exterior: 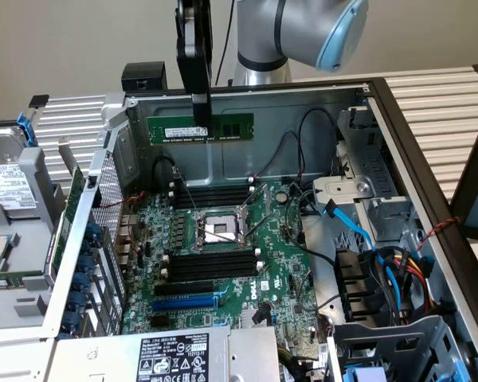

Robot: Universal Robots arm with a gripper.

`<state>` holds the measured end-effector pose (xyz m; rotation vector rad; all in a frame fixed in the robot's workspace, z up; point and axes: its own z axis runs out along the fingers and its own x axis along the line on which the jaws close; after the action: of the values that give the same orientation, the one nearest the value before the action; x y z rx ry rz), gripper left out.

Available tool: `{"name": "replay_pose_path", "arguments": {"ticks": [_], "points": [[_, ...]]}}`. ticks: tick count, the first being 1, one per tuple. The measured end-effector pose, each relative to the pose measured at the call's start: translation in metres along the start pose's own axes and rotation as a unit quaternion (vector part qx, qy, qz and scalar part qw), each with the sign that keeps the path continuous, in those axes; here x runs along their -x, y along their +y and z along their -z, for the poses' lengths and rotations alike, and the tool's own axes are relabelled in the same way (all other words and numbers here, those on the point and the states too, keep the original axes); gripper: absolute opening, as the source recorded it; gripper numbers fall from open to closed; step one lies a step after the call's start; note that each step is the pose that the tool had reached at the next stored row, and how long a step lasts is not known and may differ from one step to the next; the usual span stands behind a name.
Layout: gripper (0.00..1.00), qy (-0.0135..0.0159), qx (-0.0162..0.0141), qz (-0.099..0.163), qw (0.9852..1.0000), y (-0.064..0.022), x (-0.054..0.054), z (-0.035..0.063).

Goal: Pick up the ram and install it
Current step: 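Insert the ram into the slot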

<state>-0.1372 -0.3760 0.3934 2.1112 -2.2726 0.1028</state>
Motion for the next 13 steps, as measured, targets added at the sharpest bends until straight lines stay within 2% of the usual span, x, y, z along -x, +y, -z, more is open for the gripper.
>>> {"name": "replay_pose_path", "arguments": {"ticks": [6,13], "points": [[0.12,-0.0002,0.0,0.0,1.0,0.0,0.0,-0.0004],[0.12,-0.0076,0.0006,0.0,1.0,0.0003,0.001,-0.0114]]}}
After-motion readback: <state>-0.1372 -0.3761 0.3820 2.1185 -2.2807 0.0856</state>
